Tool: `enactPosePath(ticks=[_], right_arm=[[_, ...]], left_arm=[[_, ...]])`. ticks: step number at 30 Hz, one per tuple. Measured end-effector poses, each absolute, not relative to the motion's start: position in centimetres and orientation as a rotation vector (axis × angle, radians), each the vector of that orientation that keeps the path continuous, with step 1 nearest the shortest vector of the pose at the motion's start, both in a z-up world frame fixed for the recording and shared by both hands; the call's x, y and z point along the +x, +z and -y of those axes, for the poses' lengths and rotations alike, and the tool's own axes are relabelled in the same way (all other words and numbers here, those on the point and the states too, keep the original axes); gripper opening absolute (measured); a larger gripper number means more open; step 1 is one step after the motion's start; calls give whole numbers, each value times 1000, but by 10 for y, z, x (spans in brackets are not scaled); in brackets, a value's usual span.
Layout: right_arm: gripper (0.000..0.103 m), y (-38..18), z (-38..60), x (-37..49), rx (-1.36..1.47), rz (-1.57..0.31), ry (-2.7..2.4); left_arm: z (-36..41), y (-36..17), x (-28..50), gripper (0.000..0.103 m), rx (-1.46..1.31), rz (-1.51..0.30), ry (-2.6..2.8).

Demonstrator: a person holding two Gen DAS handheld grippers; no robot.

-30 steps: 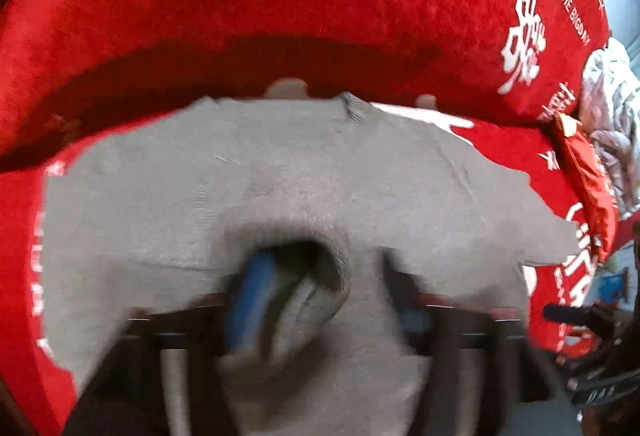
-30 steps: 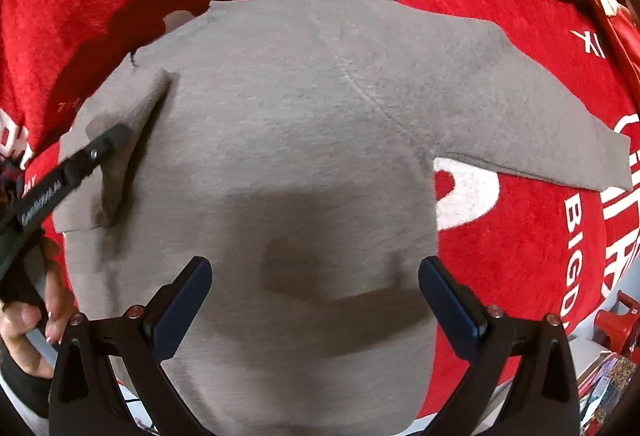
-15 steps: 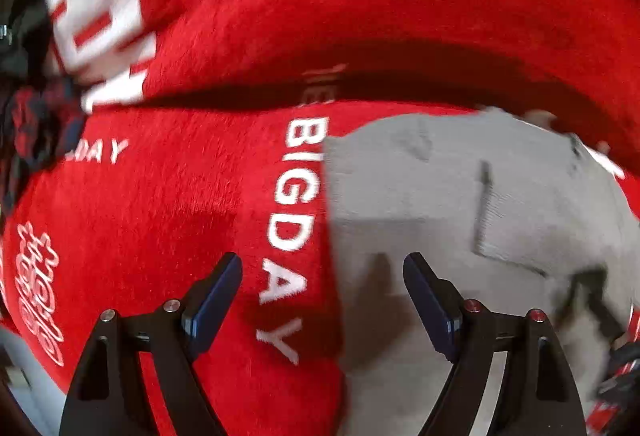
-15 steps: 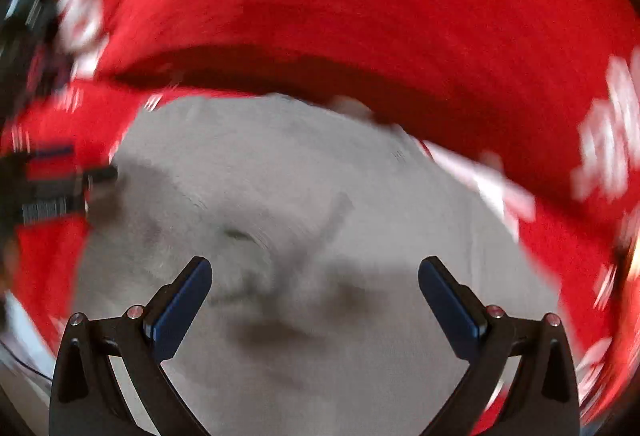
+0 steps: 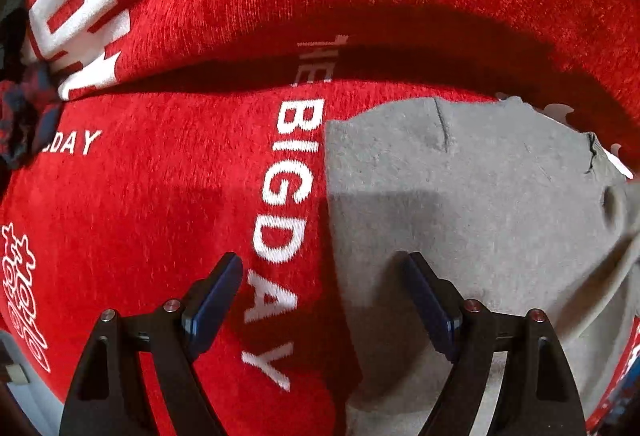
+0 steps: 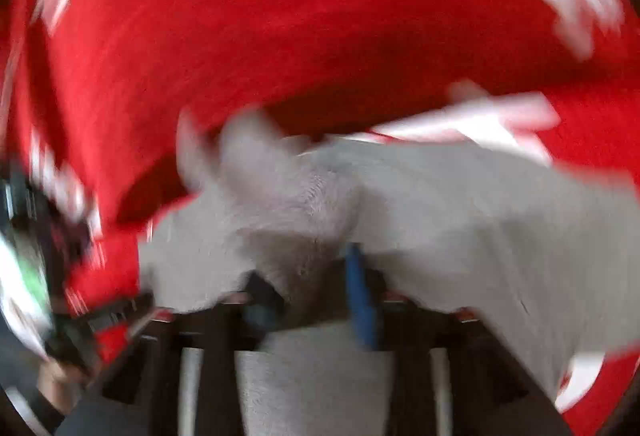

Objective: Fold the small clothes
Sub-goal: 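Grasp the other sleeve of the sweater with the right tool, then fold the held sleeve across the sweater body and open the right tool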

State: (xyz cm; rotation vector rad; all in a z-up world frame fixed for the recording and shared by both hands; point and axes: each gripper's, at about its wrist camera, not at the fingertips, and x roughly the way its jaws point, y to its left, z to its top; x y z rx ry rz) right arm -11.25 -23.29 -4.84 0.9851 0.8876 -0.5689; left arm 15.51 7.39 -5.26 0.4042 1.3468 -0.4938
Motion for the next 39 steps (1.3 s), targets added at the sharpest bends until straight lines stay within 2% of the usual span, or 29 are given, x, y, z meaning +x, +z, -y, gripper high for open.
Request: enactPosePath(ticks=[5,9,10,11,12,13,15,16,17,20,22,24,27,29,34,35,36,37,39], right_arm=[[60,-78,242,-189,1353,-776,-672],[60,-77,237,-188,1346,-796,-628],[60,-78,238,-183,1344,-801,-618],[60,-79,241,-178,1345,-804,-615],[60,-80,244,-173,1349,-802,-615],[60,-81,247,-166,1355,-798,-614],[57,-84,252,-151,1353,-824,-617],[24,-84,254,-144,1342,-840,-609],[8,-78,256,-136,1313,-848,-590],[8,-58,254,-127,1178,-841,-572],[8,-64,256,-133,1158,-876,-621],[8,-84,262,-153,1246,-899,-701],[14,-91,259,-178,1385,-816,-738],[28,-82,247,-179,1380,-830,-718],[45,-79,168,-120,1412,-905,-355],[45,-83,146,-101,1415,-941,-278],[45,-88,123,-82,1414,-969,-207],[45,-94,101,-63,1414,-992,-152],[45,-105,69,-36,1422,-1009,-87]], left_arm=[[-64,-51,176,84,384,-1368,-504],[-49,-56,193,83,350,-1425,-547],[-44,-56,195,80,344,-1430,-562],[-42,-55,198,69,332,-1430,-582],[-39,-54,200,34,311,-1435,-616],[-35,-53,201,18,309,-1439,-626],[-34,-42,205,12,299,-1402,-628],[-36,-37,208,10,283,-1382,-630],[-38,-32,210,10,273,-1362,-633],[-47,-36,223,10,268,-1372,-598],[-51,-41,229,10,254,-1387,-571],[-56,-41,231,10,241,-1381,-552],[-66,-28,235,10,279,-1329,-507],[-72,-19,238,10,300,-1303,-508],[-109,3,248,11,288,-1323,-522],[-113,4,250,14,295,-1335,-514],[-119,5,250,49,304,-1339,-503],[-121,12,245,100,308,-1330,-491],[-142,19,220,102,326,-1264,-469]])
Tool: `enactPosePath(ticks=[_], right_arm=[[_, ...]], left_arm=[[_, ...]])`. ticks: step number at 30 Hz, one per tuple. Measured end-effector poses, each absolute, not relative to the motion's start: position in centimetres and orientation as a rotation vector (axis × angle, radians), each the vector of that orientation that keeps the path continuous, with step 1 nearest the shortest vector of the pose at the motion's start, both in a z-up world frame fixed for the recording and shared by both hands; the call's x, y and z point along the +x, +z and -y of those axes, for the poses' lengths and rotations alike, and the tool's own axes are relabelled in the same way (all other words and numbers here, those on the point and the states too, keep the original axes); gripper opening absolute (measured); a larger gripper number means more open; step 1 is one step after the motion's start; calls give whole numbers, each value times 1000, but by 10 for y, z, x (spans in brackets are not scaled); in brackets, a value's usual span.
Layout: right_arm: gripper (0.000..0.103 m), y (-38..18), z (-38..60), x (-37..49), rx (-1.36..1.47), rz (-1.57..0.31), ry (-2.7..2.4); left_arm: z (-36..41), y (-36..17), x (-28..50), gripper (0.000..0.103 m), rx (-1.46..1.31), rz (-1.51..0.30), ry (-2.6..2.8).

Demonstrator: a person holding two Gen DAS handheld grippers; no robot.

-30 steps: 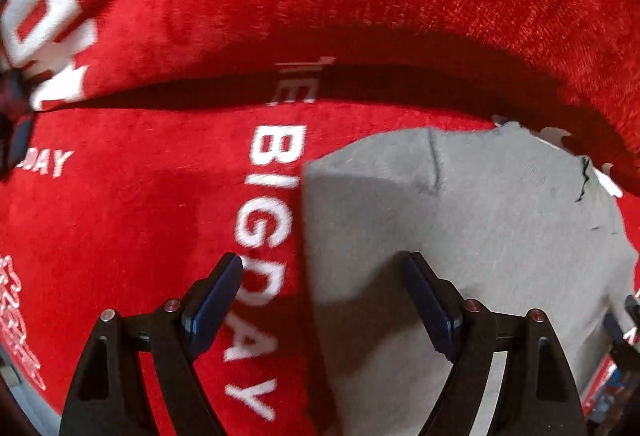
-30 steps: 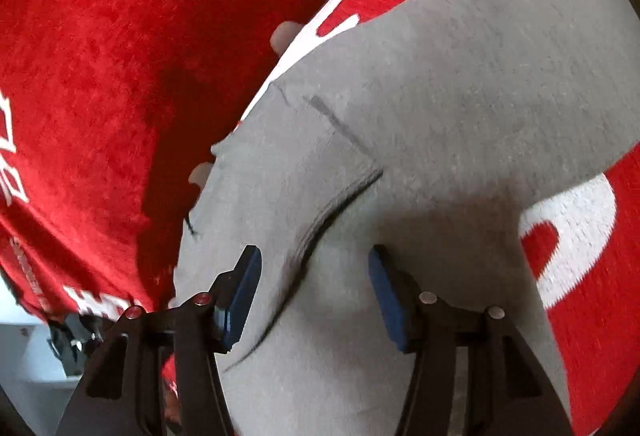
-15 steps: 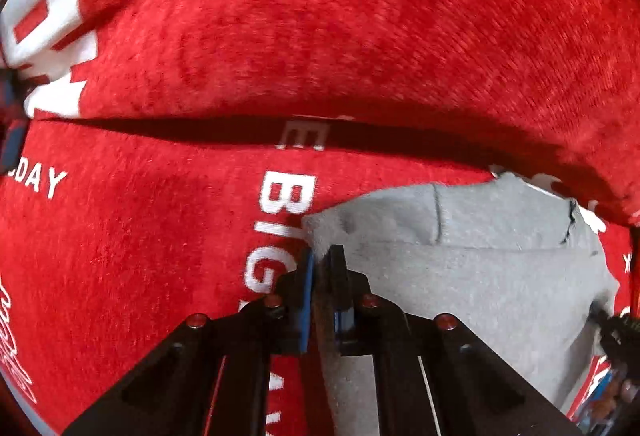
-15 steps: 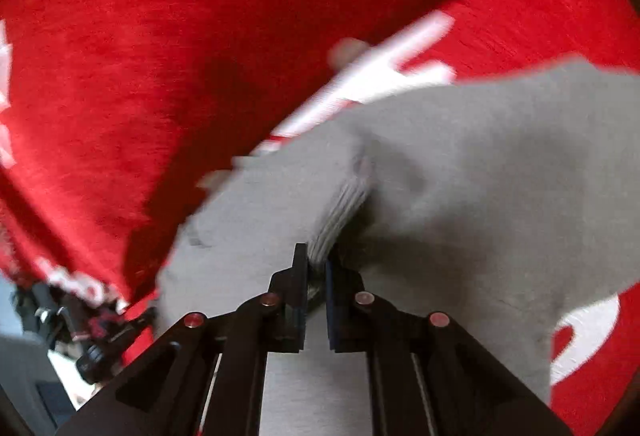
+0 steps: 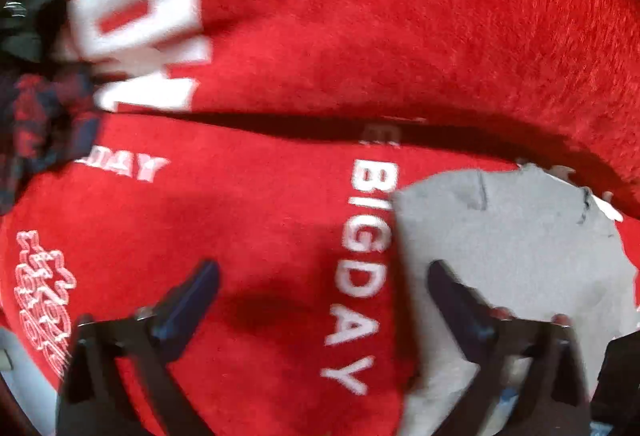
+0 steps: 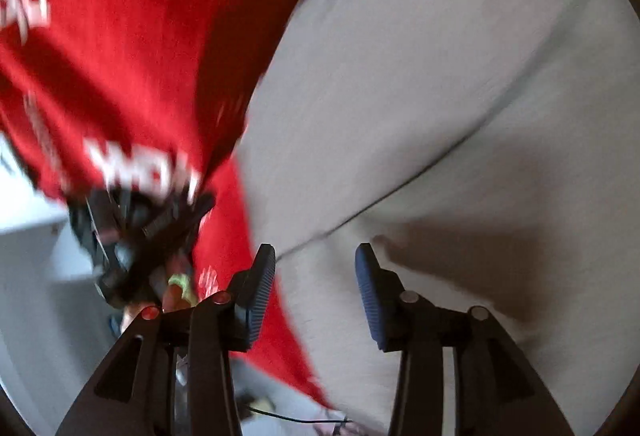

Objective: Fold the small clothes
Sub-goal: 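Fold the held sleeve across the sweater body and open the right tool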

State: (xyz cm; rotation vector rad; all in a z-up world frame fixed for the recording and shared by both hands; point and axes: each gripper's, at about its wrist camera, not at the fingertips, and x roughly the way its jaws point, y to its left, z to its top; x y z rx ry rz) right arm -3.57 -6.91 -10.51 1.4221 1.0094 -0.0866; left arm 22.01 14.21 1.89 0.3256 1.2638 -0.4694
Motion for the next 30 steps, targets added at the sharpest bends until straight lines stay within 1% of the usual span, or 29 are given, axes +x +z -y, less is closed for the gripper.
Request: enactPosePath(ticks=[3,4,5,6,7,8,12,16,17,19,22,24,25,26,30], right_arm=[[45,-121,43,-4,1439,-998,-66],[45,-123,39,0,1441,-992,-71],[42,-125,37,4,1444,-983,-75],[34,-124,37,9,1445,-974,-79],[10,-123,33,13,1445,-973,-81],[7,-121,32,16,1441,-965,-86],[7,-116,17,29,1420,-956,-96],[7,-132,5,27,1450,-962,-163],[7,-129,6,25,1452,-960,-169],[13,-118,8,24,1434,-999,-116],[13,-86,31,3,1320,-996,-108],[26,-69,70,-31,1262,-957,-221],[39,-65,91,-48,1252,-941,-301],[43,-64,114,-68,1253,-918,-388],[43,-74,198,-127,1333,-819,-680]], left_arm=[[-169,13,213,102,335,-1270,-477],[-167,9,206,102,332,-1274,-471],[-173,9,206,102,325,-1284,-468],[-180,8,206,102,317,-1296,-469],[-183,6,205,102,312,-1302,-470],[-186,6,204,102,309,-1302,-467],[-193,-1,201,102,323,-1303,-472],[-189,-12,190,102,346,-1321,-477],[-186,-14,185,102,360,-1321,-480],[-178,-17,177,102,380,-1321,-493],[-163,-18,163,102,395,-1324,-527],[-154,-19,157,102,383,-1329,-550],[-148,-20,153,102,381,-1330,-560],[-143,-21,151,102,384,-1332,-566],[-124,-32,139,102,426,-1335,-572]])
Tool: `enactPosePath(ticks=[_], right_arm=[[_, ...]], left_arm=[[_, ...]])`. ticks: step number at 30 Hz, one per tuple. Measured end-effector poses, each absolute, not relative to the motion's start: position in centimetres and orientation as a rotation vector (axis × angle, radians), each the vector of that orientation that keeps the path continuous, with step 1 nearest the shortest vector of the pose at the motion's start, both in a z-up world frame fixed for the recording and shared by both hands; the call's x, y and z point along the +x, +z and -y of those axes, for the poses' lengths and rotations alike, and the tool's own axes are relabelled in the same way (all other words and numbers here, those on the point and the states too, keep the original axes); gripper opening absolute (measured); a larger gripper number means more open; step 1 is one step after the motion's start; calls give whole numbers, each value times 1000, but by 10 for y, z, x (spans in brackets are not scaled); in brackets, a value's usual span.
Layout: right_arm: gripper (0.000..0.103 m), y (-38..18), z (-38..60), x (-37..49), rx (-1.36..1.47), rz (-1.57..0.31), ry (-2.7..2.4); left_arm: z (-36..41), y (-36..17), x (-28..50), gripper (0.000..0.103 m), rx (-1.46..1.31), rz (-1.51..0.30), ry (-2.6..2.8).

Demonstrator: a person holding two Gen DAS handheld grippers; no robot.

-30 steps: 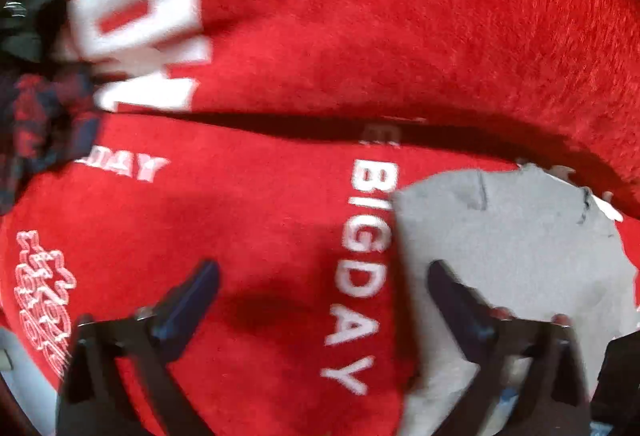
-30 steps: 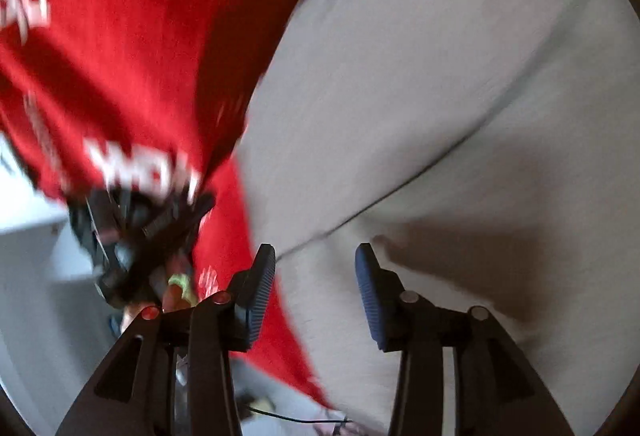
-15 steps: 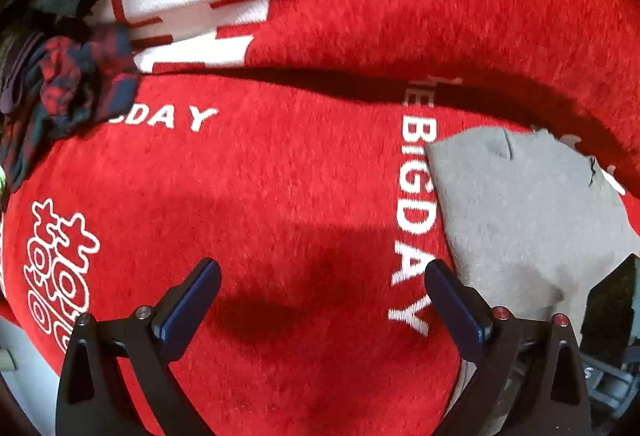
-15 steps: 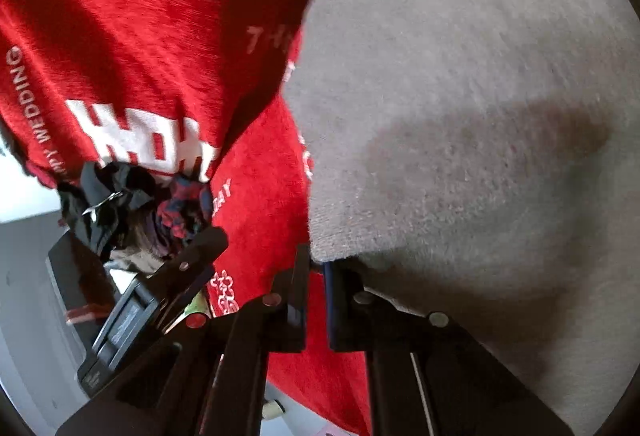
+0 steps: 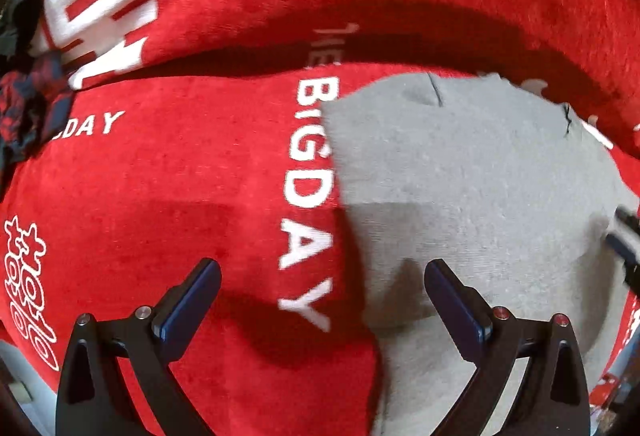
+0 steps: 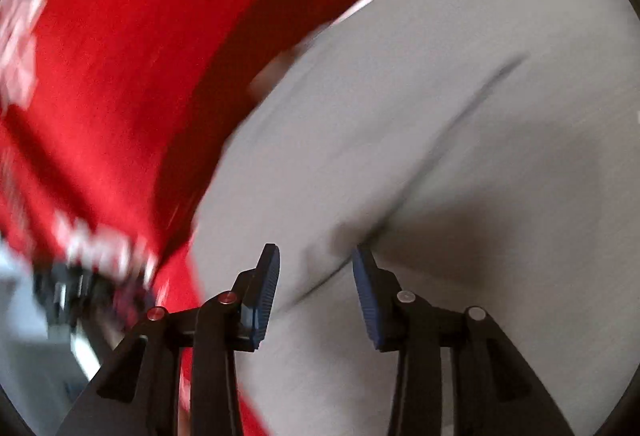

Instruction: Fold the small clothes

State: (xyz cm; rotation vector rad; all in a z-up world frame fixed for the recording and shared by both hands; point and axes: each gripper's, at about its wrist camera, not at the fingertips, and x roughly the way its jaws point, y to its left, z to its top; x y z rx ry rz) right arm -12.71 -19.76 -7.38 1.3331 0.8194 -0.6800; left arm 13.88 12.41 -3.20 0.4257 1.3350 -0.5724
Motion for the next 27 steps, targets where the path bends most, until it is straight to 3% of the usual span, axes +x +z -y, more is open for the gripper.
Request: enactPosePath(ticks=[4,5,6,14,17,22,25,27], right_arm=[[40,-92,233,-136,1415,-757,-766],[17,-97,236,-134,1428,-763,-779],[7,-100,238,-133,1436,-780,-787],[7,-97,223,-152,1373,-872,-718],[14,-85,224,-156,1312,-911,-749],[14,-54,223,-152,1103,-908,-773],[14,-71,227,-140,1081,-988,-713],[8,-83,230,-140,1074,-1027,-720]], left_arm=[[-116,-41,132,102,466,-1343,-552],[-115,-42,131,102,476,-1344,-547],[-115,-42,131,102,485,-1343,-543],[-116,-35,138,102,482,-1336,-516],[-116,-24,144,102,468,-1318,-528],[-105,-35,133,102,559,-1304,-524],[-108,-42,126,102,543,-1307,-517],[-114,-44,125,102,519,-1330,-499]])
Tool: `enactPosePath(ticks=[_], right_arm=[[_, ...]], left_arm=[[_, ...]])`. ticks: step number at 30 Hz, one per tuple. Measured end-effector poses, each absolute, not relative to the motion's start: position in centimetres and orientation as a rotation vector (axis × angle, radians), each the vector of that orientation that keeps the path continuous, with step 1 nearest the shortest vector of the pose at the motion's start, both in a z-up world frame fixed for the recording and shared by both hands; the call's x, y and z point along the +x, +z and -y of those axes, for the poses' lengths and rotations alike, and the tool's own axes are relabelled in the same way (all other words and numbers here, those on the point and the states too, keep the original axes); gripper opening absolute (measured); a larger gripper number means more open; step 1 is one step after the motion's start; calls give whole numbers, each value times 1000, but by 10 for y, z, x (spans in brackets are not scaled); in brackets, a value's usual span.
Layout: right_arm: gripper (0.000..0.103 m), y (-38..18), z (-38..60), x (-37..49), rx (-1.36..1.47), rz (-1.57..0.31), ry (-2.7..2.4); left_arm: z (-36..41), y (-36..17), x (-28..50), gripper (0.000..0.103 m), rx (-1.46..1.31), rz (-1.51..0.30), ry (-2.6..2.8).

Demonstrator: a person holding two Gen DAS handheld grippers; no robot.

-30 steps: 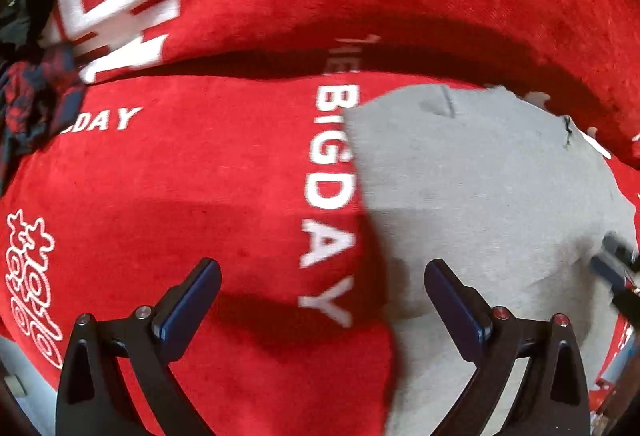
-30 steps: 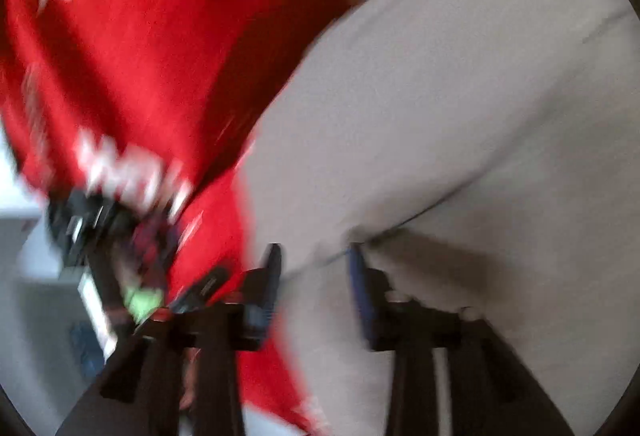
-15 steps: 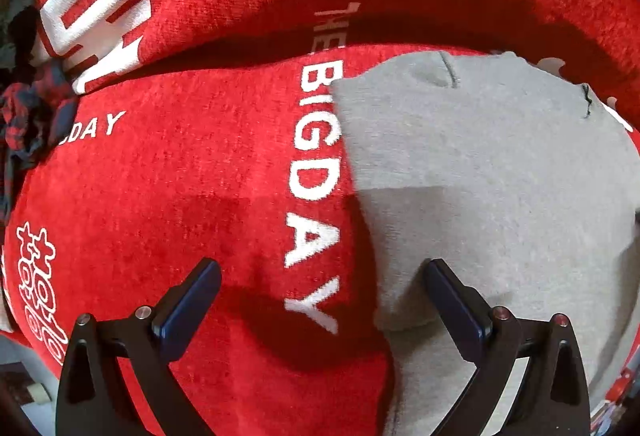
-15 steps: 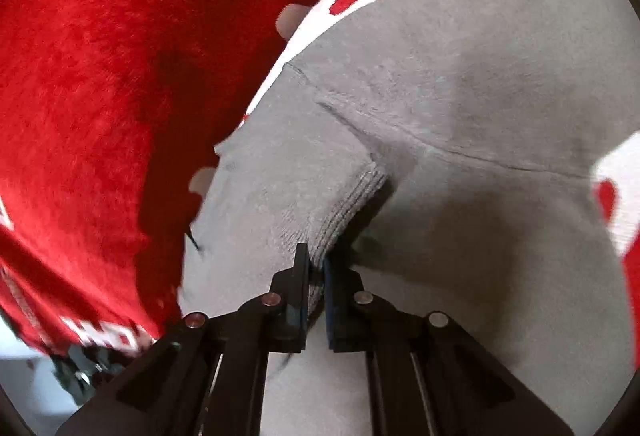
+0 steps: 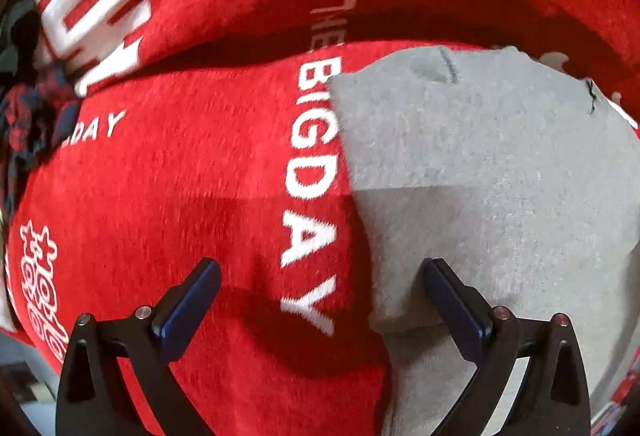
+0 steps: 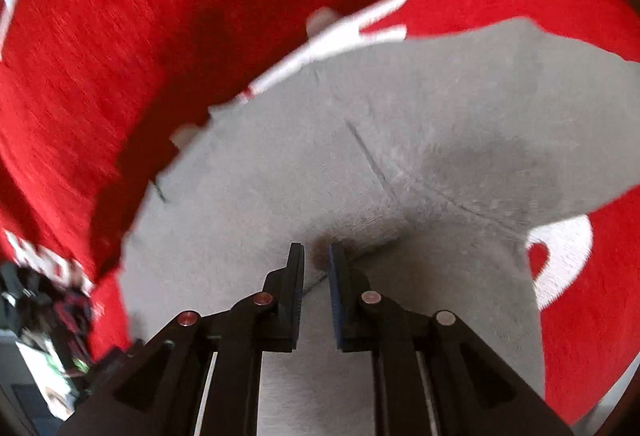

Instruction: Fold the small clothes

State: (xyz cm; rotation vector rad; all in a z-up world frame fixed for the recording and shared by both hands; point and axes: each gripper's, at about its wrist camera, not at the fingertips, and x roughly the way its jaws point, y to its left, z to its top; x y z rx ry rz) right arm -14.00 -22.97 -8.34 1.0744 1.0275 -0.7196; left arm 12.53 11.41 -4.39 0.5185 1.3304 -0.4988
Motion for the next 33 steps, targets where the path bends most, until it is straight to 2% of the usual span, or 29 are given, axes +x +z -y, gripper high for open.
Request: enactPosePath(ticks=[3,4,11,12,14,16,33], right_arm=[[7,-81,233,-155,1082,-1024,-746],[11,-80,234,-161,1080,-1049,-777],[12,-68,229,-197,1166,-1054,-723],[14,-67,226,-200,1169,-1066,-711],[26,-65,221,-203,1177,-1079,-693],[31,-63,215,-207,1188,-1080,-677],[33,-69,224,-288,1333,-1059,-661]], left_arm=[[-122,-42,126,102,531,-1333,-482],[-123,-40,125,102,541,-1333,-476],[-125,-17,115,102,522,-1330,-462],[-123,-14,109,102,521,-1330,-468],[-112,-5,98,102,526,-1328,-490],[-102,0,84,102,532,-1333,-515],[7,0,-30,102,616,-1412,-694]])
